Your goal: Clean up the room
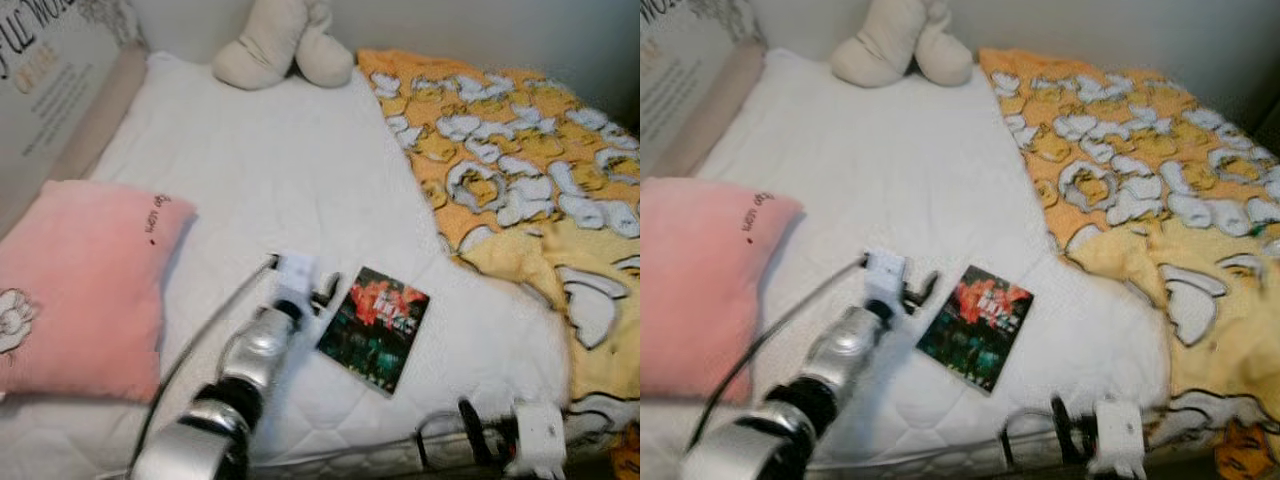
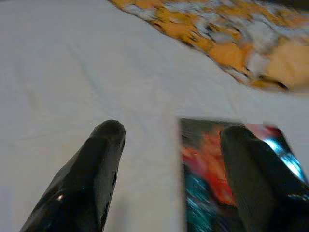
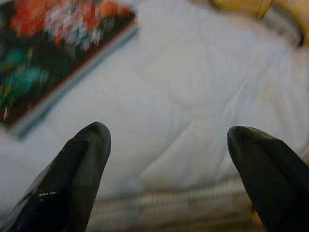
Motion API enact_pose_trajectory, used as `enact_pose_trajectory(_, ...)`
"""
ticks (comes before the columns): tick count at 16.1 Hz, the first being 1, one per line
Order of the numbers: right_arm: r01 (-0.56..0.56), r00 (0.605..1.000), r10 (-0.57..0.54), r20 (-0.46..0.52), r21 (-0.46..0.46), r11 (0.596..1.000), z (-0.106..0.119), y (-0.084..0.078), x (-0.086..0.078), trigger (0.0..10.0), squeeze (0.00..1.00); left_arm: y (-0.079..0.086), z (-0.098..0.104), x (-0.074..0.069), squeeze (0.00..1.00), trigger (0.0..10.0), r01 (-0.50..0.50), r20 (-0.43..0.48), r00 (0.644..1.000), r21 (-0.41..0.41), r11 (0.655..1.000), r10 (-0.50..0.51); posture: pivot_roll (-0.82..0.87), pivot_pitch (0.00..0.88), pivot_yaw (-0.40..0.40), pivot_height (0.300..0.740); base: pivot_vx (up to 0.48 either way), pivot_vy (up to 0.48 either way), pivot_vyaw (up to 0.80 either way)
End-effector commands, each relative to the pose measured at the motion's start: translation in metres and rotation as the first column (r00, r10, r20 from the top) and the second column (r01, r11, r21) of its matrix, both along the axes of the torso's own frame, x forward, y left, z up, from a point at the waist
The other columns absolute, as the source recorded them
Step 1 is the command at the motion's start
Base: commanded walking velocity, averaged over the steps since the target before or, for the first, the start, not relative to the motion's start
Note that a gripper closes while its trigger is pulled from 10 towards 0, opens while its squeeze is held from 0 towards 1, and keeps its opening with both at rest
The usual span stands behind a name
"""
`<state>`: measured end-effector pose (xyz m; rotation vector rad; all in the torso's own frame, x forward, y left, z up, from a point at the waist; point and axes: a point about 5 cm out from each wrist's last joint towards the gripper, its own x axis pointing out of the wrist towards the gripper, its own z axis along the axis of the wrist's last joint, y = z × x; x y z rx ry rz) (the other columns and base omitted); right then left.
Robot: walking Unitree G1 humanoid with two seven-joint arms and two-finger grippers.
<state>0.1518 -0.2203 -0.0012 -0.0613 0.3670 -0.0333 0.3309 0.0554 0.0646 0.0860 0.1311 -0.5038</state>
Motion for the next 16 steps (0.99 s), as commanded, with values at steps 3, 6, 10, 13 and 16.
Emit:
enact_pose_trajectory(3,0.016,1.0,-0.016,0.01,-0.014,1.0,0.004,-0.003,-0.009,10.0,0.0,-0.017,-0.018,-0.019,1.0,10.0,0.083,-0.057,0.995,0.016,0.996,-0.082,-0.03,0.167,-0.034,0.74,0.0,0.0,0.0)
enact_pose_trajectory(6,0.002,1.0,-0.001,0.03,-0.019,1.0,0.01,-0.001,-0.016,10.0,0.0,-0.033,-0.027,-0.034,1.0,10.0,0.193,-0.105,0.975,-0.056,0.98,-0.198,-0.05,0.186,-0.03,0.74,0.0,0.0,0.0)
enact_pose_trajectory(10,-0.05,0.992,0.055,0.111,-0.043,0.998,0.026,0.006,-0.009,10.0,0.0,-0.03,-0.026,-0.028,0.0,10.0,0.131,-0.118,0.984,-0.003,0.991,-0.13,-0.06,0.202,-0.037,0.74,0.0,0.0,0.0)
enact_pose_trajectory(13,-0.077,0.989,0.083,0.121,-0.048,0.996,0.032,0.012,-0.009,10.0,0.0,-0.029,-0.024,-0.023,0.0,10.0,0.115,-0.128,0.985,0.018,0.993,-0.112,-0.07,0.215,-0.037,0.74,0.0,0.0,0.0)
enact_pose_trajectory(16,-0.089,0.988,0.095,0.119,-0.056,0.994,0.034,0.014,-0.01,10.0,0.0,-0.023,-0.021,-0.016,0.0,10.0,0.066,-0.123,0.991,0.051,0.996,-0.059,-0.08,0.224,-0.036,0.74,0.0,0.0,0.0)
